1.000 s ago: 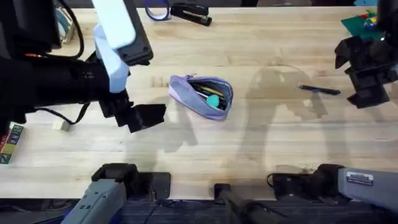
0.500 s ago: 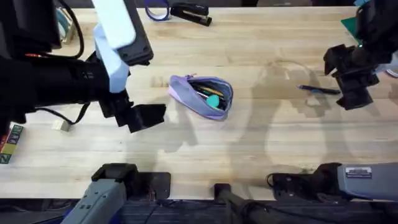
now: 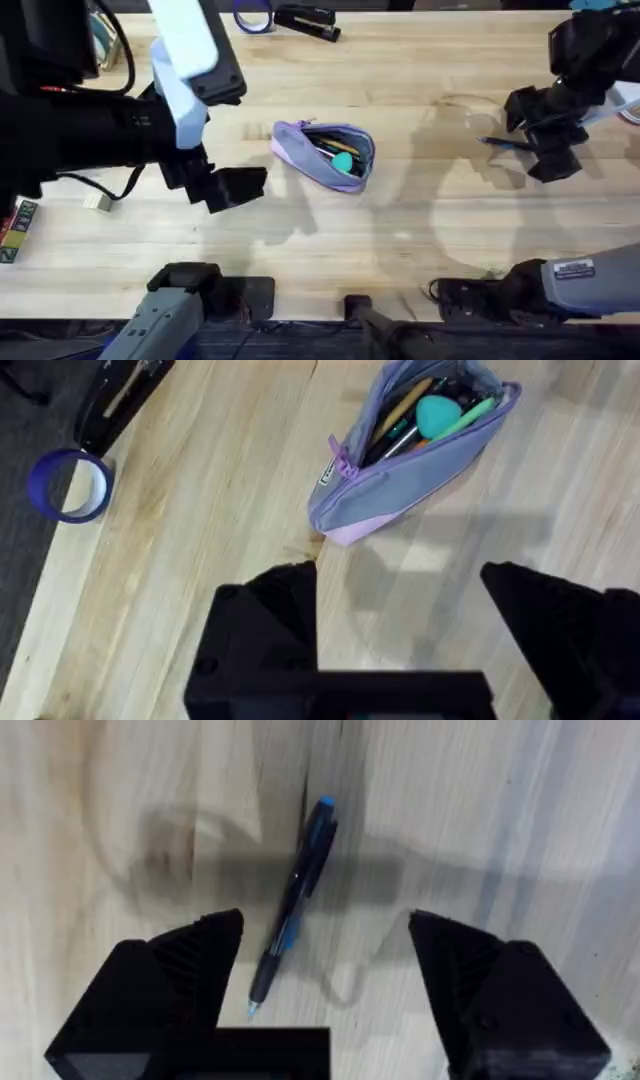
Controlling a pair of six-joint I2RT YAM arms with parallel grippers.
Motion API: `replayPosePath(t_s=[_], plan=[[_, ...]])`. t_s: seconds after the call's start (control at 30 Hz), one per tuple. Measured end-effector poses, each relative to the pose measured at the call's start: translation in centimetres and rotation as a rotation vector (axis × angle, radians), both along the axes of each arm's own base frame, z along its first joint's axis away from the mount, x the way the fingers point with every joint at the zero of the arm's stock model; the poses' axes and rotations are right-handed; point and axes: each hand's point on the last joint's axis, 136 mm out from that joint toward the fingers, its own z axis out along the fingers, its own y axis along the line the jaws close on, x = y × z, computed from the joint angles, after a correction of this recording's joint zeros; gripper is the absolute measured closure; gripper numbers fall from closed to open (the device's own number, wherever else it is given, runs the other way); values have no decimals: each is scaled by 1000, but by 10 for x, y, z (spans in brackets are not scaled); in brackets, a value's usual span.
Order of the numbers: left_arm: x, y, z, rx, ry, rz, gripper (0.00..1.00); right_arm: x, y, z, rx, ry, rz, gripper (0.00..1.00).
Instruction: Unzip the bag, pick up the pens from the table one at a time and place them inside, then zip the bag closed.
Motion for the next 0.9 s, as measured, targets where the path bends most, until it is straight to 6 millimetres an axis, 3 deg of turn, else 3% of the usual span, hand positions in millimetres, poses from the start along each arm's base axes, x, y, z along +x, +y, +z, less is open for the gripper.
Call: replayPosePath(t_s=[0.13,0.5,0.9], plan=[[0,0,0,0,0,0,7,0,3,-10,24,21,0,5],[0,0,0,0,0,0,7,0,5,-11,35,23,-1,15],[0,0,0,0,0,0,7,6,7,-12,49,5,0,663]])
